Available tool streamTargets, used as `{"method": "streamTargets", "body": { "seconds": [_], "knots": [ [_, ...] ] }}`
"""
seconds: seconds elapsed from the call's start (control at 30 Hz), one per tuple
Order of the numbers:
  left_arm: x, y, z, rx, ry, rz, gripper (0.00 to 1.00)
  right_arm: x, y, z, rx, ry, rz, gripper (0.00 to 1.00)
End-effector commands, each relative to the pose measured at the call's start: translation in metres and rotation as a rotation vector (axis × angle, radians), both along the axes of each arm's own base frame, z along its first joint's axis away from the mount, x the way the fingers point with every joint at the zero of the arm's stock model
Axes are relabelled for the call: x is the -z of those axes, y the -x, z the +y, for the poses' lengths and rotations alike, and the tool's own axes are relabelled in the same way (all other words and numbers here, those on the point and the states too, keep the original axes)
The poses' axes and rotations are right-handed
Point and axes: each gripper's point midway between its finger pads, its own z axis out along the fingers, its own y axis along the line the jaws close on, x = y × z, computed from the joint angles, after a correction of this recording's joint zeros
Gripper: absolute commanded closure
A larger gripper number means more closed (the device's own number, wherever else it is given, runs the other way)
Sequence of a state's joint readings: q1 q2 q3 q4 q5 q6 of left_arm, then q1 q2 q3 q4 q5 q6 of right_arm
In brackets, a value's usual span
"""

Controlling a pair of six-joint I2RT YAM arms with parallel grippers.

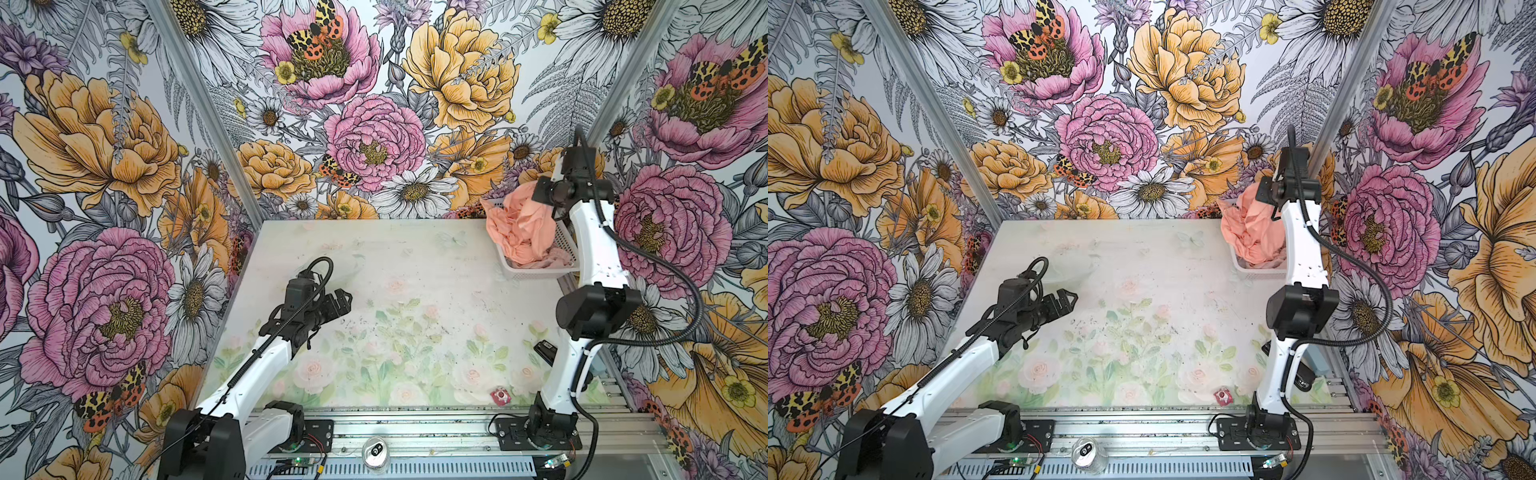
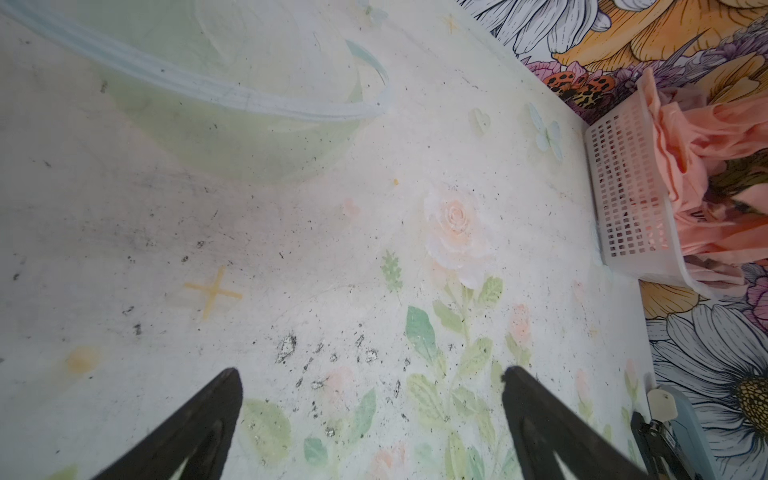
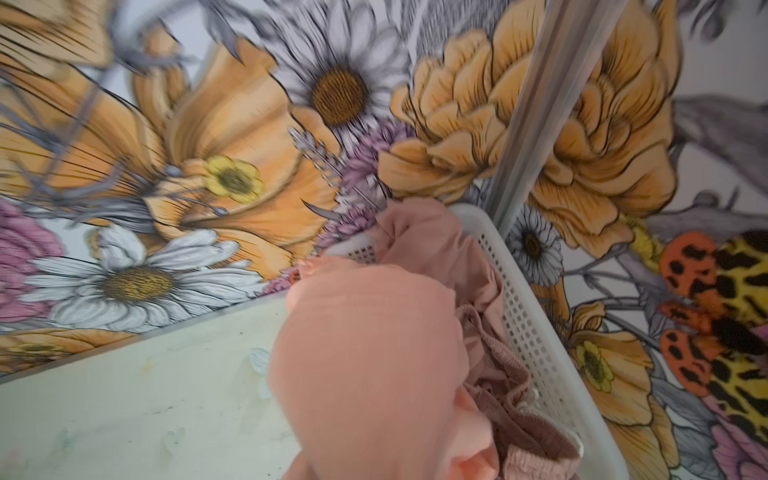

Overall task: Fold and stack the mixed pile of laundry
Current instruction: 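Lift the pink shirt high out of the basket with the right gripper, then lower the pink shirt onto the table in front of the basket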

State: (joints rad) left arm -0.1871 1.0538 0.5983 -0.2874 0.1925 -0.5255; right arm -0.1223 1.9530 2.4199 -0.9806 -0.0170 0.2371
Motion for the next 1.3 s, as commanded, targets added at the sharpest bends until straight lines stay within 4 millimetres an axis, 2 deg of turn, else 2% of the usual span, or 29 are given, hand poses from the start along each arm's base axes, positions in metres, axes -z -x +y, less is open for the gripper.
{"method": "streamTargets", "body": {
  "seconds": [0.0, 0.2, 0.3, 0.4, 0.47, 0.57, 0.7, 0.83, 0.9, 0.97, 1.03, 1.1, 1.2, 1.27],
  "knots": [
    [-0.023, -0.008, 0.002, -0.019, -0.003, -0.079, 0.01, -0.099, 0.036, 0.032, -0.096, 0.029, -0.255, 1.0],
    [-0.029, -0.008, 0.006, -0.031, -0.004, -0.098, 0.01, -0.201, 0.102, 0.091, -0.297, 0.01, -0.54, 1.0],
    [-0.031, -0.008, 0.007, -0.037, -0.005, -0.103, 0.01, -0.24, 0.134, 0.118, -0.419, -0.047, -0.665, 1.0],
    [-0.033, -0.008, 0.008, -0.043, -0.006, -0.109, 0.01, -0.267, 0.164, 0.151, -0.559, -0.097, -0.753, 1.0],
    [-0.035, -0.008, 0.011, -0.055, -0.008, -0.112, 0.01, -0.278, 0.18, 0.173, -0.645, -0.129, -0.787, 1.0],
    [-0.038, -0.006, 0.016, -0.074, -0.012, -0.119, 0.01, -0.283, 0.196, 0.202, -0.763, -0.213, -0.791, 1.0],
    [-0.045, -0.002, 0.025, -0.108, -0.025, -0.13, 0.01, -0.269, 0.208, 0.253, -0.949, -0.342, -0.708, 1.0],
    [-0.055, 0.004, 0.037, -0.155, -0.052, -0.146, 0.01, -0.25, 0.229, 0.305, -1.124, -0.448, -0.6, 1.0],
    [-0.061, 0.007, 0.043, -0.182, -0.066, -0.157, 0.01, -0.242, 0.239, 0.32, -1.177, -0.467, -0.562, 1.0],
    [-0.066, 0.01, 0.049, -0.205, -0.075, -0.167, 0.01, -0.231, 0.24, 0.324, -1.176, -0.484, -0.519, 1.0],
    [-0.069, 0.012, 0.054, -0.221, -0.082, -0.174, 0.01, -0.215, 0.23, 0.322, -1.13, -0.473, -0.48, 1.0],
    [-0.071, 0.012, 0.058, -0.236, -0.09, -0.176, 0.01, -0.193, 0.21, 0.312, -1.046, -0.461, -0.43, 1.0],
    [-0.071, 0.012, 0.063, -0.251, -0.1, -0.175, 0.01, -0.148, 0.165, 0.296, -0.915, -0.5, -0.304, 1.0],
    [-0.07, 0.01, 0.064, -0.259, -0.105, -0.171, 0.01, -0.109, 0.129, 0.286, -0.824, -0.522, -0.211, 1.0]
  ]
}}
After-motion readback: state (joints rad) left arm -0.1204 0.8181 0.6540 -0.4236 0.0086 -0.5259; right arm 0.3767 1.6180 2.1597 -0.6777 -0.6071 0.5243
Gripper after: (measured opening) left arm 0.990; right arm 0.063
